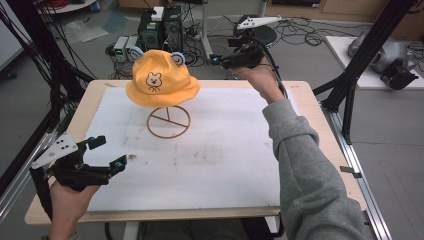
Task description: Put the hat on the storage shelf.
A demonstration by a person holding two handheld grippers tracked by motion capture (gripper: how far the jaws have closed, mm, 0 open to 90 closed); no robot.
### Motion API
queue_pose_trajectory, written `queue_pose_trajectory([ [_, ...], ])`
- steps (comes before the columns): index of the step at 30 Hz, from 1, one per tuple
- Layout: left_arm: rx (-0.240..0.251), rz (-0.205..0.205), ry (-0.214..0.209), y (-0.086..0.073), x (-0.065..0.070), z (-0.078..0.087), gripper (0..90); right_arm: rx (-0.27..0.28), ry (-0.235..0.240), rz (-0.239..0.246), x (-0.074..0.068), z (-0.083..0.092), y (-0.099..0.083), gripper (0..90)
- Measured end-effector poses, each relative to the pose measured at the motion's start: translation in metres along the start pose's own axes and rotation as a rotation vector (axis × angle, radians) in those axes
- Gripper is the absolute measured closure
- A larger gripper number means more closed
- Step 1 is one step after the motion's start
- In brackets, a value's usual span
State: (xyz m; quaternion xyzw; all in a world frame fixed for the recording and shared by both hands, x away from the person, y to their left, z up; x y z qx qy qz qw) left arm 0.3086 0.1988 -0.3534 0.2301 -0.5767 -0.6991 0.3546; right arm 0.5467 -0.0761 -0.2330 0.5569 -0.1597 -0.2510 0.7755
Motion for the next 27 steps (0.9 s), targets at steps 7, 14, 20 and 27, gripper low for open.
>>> queue_pose_trajectory([
  [7,-0.005,0.010,-0.005,-0.001,-0.001,-0.003,1.8,0.006,-0.046,-0.010,0.004,0.023,-0.003,1.1],
  [14,-0.003,0.011,-0.011,-0.001,-0.003,-0.009,1.8,0.036,-0.101,-0.022,0.014,0.038,-0.023,1.1],
  [20,-0.003,0.012,-0.014,0.000,-0.004,-0.013,1.8,-0.004,-0.173,-0.048,0.023,0.051,-0.031,1.1],
  [27,0.001,0.012,-0.018,0.001,-0.005,-0.016,1.8,0.012,-0.170,-0.045,0.013,0.062,-0.026,1.1],
])
Point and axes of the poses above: each handheld gripper's, and its own axes: z roughly backward along the jaws, y roughly out of its top, x roughly to its right, the point moved 10 cm from there along -z, roughly forward along the jaws, and after that the axes turned 2 degrees about -z, right-handed, at the moved point
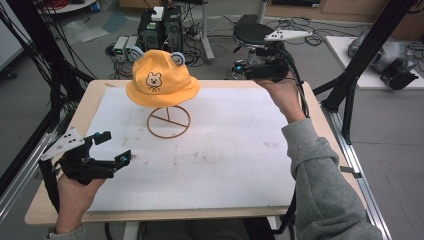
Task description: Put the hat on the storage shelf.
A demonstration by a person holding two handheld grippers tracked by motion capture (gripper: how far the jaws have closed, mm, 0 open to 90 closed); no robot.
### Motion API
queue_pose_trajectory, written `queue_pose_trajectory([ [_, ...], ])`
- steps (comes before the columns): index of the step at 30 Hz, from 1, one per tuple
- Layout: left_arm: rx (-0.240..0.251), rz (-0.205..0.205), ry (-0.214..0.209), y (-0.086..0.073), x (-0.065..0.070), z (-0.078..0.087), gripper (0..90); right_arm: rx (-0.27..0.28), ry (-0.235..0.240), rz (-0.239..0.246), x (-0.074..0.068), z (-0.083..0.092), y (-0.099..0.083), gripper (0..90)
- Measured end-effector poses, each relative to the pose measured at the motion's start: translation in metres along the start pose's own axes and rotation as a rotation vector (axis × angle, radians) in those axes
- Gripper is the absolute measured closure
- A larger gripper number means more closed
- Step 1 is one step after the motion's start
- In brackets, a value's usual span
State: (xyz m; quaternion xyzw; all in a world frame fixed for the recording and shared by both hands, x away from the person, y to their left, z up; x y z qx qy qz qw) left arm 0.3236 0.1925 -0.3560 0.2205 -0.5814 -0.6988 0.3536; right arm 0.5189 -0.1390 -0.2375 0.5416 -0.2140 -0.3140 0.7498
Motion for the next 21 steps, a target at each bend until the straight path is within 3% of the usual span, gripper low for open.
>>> queue_pose_trajectory([
  [6,0.008,-0.001,-0.003,0.003,-0.001,-0.001,1.8,0.021,-0.028,-0.023,0.001,0.014,0.008,1.2],
  [12,0.020,-0.007,-0.018,0.009,-0.001,-0.005,1.8,-0.008,-0.070,-0.047,0.007,0.031,0.003,1.1],
  [21,0.032,-0.006,-0.037,0.015,-0.003,-0.015,1.8,0.024,-0.114,-0.043,0.012,0.061,-0.003,1.2],
])
Point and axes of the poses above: each handheld gripper's, and its own axes: z roughly backward along the jaws, y roughly out of its top, x roughly to its right, the point moved 10 cm from there along -z, roughly forward along the jaws, and after that the axes turned 2 degrees about -z, right-handed, at the moved point
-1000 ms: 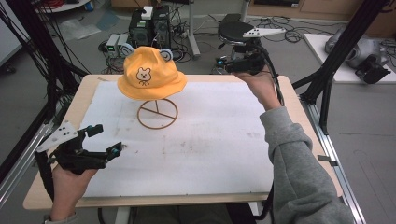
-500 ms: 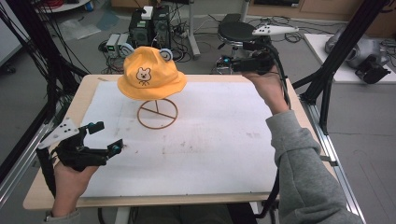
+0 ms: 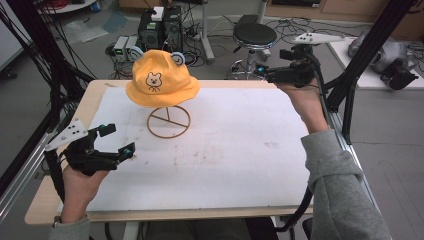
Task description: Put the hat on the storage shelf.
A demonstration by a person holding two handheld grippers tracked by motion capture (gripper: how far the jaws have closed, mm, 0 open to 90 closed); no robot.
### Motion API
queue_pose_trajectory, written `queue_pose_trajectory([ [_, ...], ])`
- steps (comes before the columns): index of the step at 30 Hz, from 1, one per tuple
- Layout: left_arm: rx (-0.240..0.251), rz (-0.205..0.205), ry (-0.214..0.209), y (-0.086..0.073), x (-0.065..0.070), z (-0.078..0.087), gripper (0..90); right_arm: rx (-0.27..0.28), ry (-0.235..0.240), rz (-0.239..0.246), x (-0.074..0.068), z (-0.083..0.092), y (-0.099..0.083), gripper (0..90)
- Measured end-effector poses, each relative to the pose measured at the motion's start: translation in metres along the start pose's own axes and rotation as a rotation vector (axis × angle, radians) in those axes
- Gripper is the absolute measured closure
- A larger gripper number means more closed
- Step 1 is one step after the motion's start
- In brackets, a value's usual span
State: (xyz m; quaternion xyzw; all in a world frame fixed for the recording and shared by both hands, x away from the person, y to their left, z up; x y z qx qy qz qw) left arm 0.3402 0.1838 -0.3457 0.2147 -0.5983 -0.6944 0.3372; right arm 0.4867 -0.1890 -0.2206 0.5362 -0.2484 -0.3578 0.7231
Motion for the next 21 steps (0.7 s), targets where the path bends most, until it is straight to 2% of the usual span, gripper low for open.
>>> queue_pose_trajectory([
  [11,-0.003,0.007,-0.001,0.000,-0.005,-0.007,1.8,0.028,-0.061,-0.037,0.013,0.022,-0.035,1.1],
  [14,-0.003,0.005,0.000,0.000,-0.005,-0.007,1.8,0.039,-0.068,-0.038,0.012,0.025,-0.045,1.1],
  [17,-0.002,0.003,0.003,0.000,-0.005,-0.006,1.8,0.047,-0.050,-0.042,0.008,0.028,-0.054,1.1],
  [21,-0.002,0.002,0.008,0.000,-0.006,-0.006,1.8,0.059,-0.071,-0.067,0.007,0.033,-0.067,1.1],
])
Point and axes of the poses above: each handheld gripper's, and its own axes: z roughly backward along the jaws, y roughly out of its top, x roughly to its right, the point moved 10 cm from there along -z, roughly forward along the jaws, and after that the axes turned 2 degrees about -z, right-handed, at the moved point
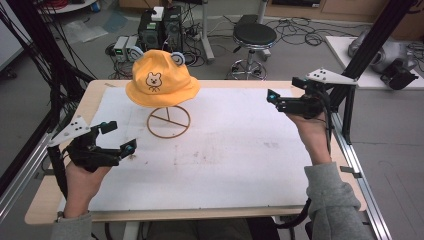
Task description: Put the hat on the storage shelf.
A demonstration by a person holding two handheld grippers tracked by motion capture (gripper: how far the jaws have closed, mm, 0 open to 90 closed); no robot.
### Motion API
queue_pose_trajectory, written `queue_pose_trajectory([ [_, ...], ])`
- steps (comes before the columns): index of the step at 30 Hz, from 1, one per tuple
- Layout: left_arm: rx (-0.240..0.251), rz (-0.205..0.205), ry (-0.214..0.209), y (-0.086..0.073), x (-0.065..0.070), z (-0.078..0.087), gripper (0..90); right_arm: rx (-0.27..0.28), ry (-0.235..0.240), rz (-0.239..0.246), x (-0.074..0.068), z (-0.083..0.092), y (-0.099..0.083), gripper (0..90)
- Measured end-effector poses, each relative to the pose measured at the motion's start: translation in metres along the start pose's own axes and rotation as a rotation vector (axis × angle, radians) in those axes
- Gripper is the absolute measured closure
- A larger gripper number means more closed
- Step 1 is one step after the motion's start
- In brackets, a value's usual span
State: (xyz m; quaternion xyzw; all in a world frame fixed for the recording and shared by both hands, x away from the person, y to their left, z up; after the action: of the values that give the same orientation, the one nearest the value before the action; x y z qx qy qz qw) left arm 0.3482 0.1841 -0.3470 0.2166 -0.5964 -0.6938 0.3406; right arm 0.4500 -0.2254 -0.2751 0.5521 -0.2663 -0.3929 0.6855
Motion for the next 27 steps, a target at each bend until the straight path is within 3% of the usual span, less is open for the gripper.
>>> queue_pose_trajectory([
  [7,0.003,0.002,0.007,0.000,-0.002,0.001,1.8,0.031,-0.032,-0.019,0.000,0.009,-0.020,1.1],
  [9,0.004,0.001,0.011,0.000,-0.002,0.002,1.8,0.019,-0.046,-0.022,0.001,0.011,-0.026,1.1],
  [18,0.005,0.003,0.028,0.000,-0.003,0.001,1.8,0.037,-0.050,-0.068,0.009,0.021,-0.053,1.1],
  [27,0.024,-0.006,0.048,0.004,-0.002,0.003,1.8,0.064,-0.040,-0.057,0.006,0.027,-0.057,1.1],
])
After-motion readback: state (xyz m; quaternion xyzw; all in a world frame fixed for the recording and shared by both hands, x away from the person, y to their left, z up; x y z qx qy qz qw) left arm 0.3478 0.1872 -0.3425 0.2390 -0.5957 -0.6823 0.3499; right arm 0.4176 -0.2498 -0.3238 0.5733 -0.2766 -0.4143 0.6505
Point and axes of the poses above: each handheld gripper's, and its own axes: z roughly backward along the jaws, y roughly out of its top, x roughly to its right, the point moved 10 cm from there along -z, roughly forward along the jaws, and after that the axes turned 2 degrees about -z, right-handed, at the moved point
